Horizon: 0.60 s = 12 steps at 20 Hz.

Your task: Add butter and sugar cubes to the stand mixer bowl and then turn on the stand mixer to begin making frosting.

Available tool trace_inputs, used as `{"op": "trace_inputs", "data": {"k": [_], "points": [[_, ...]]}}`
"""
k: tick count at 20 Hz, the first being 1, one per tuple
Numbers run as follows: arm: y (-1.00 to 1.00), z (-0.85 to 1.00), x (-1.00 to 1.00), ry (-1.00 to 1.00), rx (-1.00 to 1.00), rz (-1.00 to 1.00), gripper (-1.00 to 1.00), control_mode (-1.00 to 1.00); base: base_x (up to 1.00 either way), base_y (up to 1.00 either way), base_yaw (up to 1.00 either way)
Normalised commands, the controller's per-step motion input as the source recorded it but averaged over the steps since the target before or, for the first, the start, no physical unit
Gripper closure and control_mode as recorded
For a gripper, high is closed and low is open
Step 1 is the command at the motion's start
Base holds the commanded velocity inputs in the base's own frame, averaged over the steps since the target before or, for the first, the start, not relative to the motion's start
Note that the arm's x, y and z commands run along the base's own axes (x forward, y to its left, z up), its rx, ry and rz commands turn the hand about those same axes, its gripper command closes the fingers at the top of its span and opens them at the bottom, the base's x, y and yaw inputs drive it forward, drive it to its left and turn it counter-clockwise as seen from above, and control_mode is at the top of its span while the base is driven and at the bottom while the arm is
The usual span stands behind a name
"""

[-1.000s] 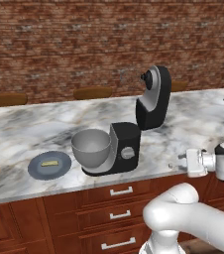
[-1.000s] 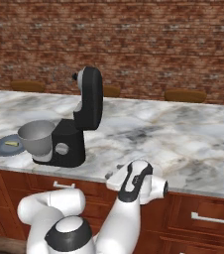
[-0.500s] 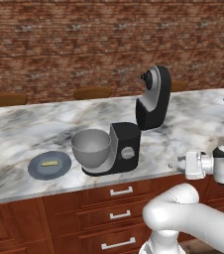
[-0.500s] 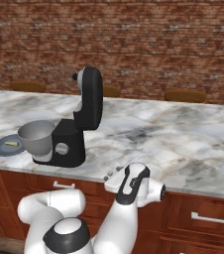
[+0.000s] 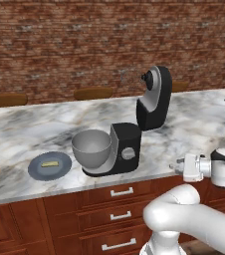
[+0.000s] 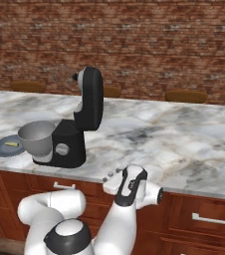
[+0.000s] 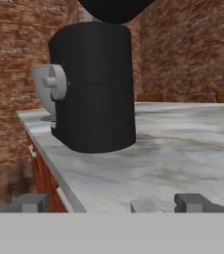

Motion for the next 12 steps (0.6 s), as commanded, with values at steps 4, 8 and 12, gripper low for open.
{"op": "trace_inputs", "data": {"k": [4, 8, 12], "points": [[0.00, -0.03, 0.26, 0.00, 0.00, -0.04, -1.00, -1.00, 0.00, 0.00, 0.00], [0.00, -0.03, 0.36, 0.00, 0.00, -0.05, -1.00, -1.00, 0.00, 0.00, 0.00], [0.00, -0.13, 0.28, 0.00, 0.00, -0.06, -1.00, -1.00, 0.00, 0.00, 0.00]]}}
